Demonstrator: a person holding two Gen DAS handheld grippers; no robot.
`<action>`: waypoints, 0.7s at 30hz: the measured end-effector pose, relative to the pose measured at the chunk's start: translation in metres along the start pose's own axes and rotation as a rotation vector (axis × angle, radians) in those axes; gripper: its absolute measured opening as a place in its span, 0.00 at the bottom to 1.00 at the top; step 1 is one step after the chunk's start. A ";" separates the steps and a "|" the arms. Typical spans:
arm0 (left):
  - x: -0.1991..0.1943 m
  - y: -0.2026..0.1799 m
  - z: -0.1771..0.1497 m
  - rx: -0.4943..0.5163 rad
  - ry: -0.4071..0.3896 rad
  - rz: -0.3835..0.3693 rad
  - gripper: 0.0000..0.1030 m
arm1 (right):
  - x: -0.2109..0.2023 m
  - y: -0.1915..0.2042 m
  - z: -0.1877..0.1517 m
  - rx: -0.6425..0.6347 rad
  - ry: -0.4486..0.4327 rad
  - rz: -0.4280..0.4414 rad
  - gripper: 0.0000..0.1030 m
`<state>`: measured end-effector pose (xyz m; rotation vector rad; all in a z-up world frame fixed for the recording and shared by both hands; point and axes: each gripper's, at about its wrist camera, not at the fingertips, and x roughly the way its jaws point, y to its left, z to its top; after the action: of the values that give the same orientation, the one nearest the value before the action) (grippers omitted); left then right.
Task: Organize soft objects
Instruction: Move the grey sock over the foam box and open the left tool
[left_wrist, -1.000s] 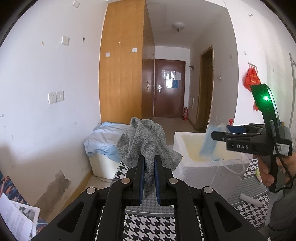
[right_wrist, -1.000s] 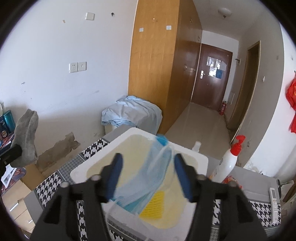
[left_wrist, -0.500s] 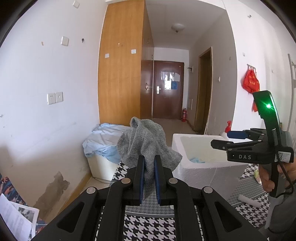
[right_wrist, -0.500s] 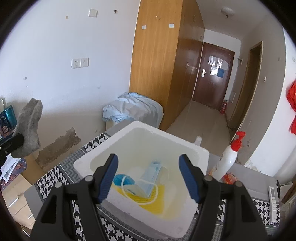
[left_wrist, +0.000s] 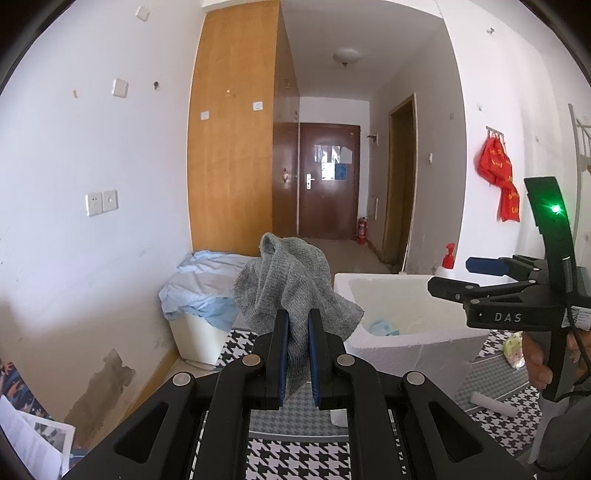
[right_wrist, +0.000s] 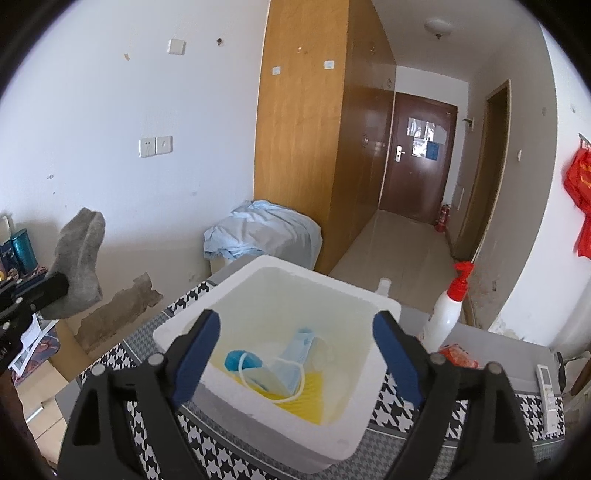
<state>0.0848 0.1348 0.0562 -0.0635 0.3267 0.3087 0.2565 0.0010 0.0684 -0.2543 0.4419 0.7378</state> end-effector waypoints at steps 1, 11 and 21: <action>0.001 -0.001 0.001 0.001 -0.001 -0.004 0.10 | -0.001 -0.001 0.000 0.001 -0.003 -0.003 0.86; 0.010 -0.015 0.013 0.028 -0.019 -0.060 0.10 | -0.019 -0.015 -0.006 0.023 -0.025 -0.045 0.86; 0.021 -0.034 0.020 0.053 -0.022 -0.130 0.10 | -0.040 -0.029 -0.013 0.042 -0.048 -0.099 0.86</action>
<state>0.1205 0.1104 0.0687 -0.0295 0.3075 0.1718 0.2470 -0.0482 0.0776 -0.2175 0.3964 0.6360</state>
